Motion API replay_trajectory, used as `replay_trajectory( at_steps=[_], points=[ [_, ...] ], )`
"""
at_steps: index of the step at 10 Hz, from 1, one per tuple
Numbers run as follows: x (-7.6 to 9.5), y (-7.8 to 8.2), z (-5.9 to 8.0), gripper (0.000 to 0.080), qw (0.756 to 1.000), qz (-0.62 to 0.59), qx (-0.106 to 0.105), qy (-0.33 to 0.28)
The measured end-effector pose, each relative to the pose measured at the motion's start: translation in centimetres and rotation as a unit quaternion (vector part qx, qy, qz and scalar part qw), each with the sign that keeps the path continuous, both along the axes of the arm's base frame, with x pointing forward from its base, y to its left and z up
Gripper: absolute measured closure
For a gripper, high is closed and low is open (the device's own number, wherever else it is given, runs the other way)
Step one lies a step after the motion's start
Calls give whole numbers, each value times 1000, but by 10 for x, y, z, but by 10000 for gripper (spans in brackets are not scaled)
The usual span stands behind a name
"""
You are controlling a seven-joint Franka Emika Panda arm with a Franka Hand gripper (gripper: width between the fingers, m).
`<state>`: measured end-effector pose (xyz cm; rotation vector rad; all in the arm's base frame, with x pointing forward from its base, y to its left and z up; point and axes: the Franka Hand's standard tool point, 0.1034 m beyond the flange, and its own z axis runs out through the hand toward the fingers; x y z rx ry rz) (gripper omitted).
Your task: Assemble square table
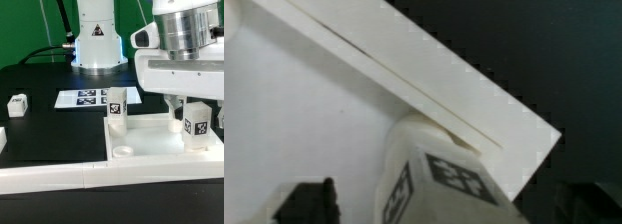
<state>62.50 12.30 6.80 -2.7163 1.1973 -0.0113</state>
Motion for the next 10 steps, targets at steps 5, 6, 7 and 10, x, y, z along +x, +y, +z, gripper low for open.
replay_trajectory(
  at_steps=[5,6,7,10],
  points=[
    [4,6,10,150,916,393,-68,-47],
    [3,7,10,150,918,387,-67,-46],
    [3,7,10,275,928,363,-65,-43],
    [3,2,8,493,962,265,-61,-30]
  ],
)
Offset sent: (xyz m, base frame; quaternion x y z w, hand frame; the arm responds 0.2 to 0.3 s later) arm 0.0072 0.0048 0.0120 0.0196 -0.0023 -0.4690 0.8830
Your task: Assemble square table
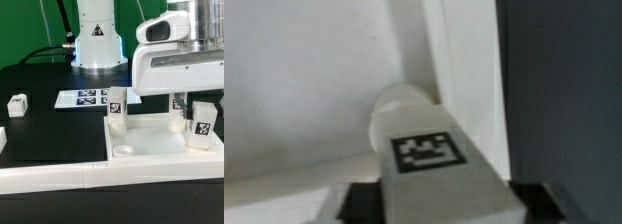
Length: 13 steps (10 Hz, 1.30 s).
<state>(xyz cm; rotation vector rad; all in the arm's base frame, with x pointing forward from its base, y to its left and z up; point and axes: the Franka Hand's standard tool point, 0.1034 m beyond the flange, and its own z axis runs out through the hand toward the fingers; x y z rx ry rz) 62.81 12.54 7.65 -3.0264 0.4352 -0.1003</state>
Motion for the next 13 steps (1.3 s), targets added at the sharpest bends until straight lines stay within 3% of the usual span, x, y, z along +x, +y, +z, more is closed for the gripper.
replay_trajectory(
  at_steps=[2,3,6,7,8,10,11,12,13],
  points=[
    [0,-1,0,495,992,-125,7,8],
    [0,-2,-1,499,976,-215,11,14],
    [-1,-7,-4,504,884,-458,82,48],
    [-2,-7,-4,503,864,-493,91,49],
    [-3,-5,-4,503,863,-495,90,51],
    [-6,2,-7,503,939,-336,67,31],
    [-5,2,-8,326,969,-237,61,20],
    [-7,2,-9,326,984,-172,49,21],
    [-7,2,-9,185,986,-159,47,19]
  ],
)
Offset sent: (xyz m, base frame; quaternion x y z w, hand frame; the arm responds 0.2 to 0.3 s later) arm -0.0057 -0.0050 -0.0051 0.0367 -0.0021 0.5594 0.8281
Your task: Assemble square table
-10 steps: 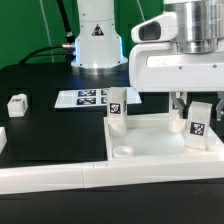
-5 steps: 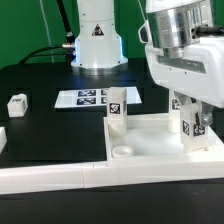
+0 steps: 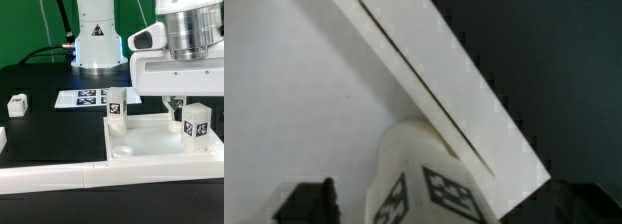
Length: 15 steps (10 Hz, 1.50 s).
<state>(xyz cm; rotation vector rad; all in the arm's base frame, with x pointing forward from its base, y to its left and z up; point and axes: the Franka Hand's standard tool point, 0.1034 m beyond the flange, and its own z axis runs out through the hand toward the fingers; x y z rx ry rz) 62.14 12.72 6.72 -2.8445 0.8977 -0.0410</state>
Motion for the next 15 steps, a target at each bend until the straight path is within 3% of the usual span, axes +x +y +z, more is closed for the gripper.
replay_trajectory(
  at_steps=[2,4,6,7,8,9,10,12,13,14,15],
  points=[
    [0,-2,0,160,996,89,-9,-11],
    [9,-9,8,151,951,304,-40,-35],
    [8,-10,7,151,950,309,-39,-35],
    [8,-10,7,230,950,309,-39,-35],
    [8,-9,7,432,959,280,-36,-31],
    [8,-9,7,432,971,237,-33,-26],
    [7,-11,6,508,977,208,-32,-22],
    [7,-12,6,508,991,133,-27,-12],
    [8,-11,6,508,999,38,-22,3],
    [7,-10,6,508,996,-83,-18,29],
    [6,-7,4,508,978,-203,-9,47]
  ],
)
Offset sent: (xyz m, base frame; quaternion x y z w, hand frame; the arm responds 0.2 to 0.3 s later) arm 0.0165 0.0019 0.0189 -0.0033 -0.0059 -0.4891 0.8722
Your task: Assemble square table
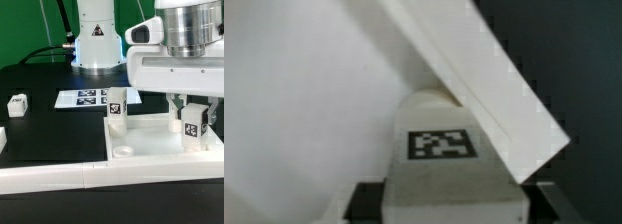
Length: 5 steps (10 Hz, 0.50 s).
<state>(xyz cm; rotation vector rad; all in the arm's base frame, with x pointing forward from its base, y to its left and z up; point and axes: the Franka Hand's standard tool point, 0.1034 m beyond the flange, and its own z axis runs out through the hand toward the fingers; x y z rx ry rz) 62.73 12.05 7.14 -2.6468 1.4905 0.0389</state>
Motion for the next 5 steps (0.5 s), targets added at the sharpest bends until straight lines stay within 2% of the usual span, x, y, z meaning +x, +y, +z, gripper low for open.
replay_trajectory(
  at_steps=[2,5],
  points=[
    [-2,-6,0,508,995,-92,23,-18],
    [-3,-2,0,508,983,-181,28,-5]
  ],
)
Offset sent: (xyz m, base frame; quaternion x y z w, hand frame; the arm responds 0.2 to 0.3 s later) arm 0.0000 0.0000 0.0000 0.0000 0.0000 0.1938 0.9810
